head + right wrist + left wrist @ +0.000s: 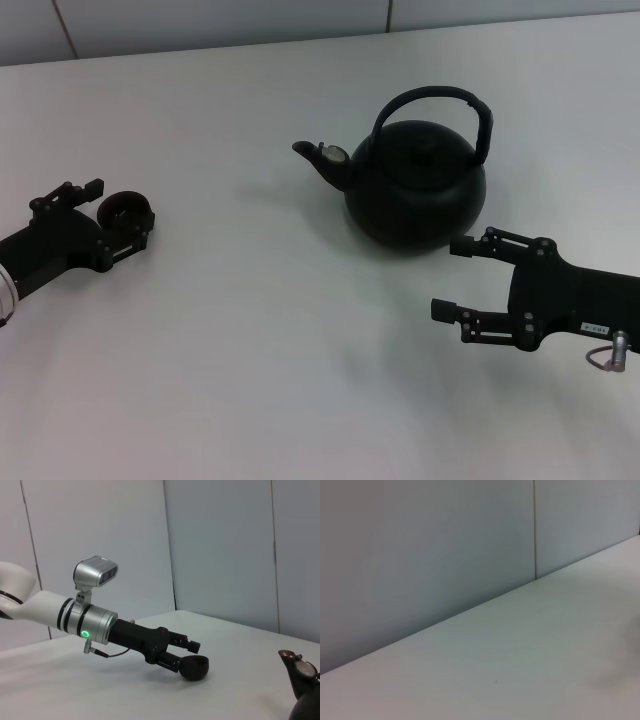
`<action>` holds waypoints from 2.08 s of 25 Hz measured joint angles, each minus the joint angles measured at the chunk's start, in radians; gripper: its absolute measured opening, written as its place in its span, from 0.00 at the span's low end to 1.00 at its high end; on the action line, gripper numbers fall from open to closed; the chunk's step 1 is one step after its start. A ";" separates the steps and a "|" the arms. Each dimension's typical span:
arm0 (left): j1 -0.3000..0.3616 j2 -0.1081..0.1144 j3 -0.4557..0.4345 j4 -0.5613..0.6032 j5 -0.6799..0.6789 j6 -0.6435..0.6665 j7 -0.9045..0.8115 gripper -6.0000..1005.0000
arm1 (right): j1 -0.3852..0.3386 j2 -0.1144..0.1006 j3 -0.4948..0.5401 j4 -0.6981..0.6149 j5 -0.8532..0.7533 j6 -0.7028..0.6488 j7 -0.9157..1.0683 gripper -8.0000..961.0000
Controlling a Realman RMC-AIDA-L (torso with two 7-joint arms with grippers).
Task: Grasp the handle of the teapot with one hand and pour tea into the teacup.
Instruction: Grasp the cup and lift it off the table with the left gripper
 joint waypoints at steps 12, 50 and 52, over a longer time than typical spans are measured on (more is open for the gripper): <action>-0.008 0.000 0.007 -0.006 0.001 -0.007 -0.002 0.79 | -0.001 0.000 0.000 0.000 0.000 0.000 0.000 0.85; -0.003 -0.002 0.010 0.010 0.035 -0.025 -0.013 0.78 | 0.000 -0.002 0.000 -0.006 0.000 0.000 0.000 0.85; -0.006 -0.002 0.010 0.010 0.036 -0.020 -0.014 0.78 | 0.000 -0.002 0.000 -0.006 0.000 0.000 0.001 0.85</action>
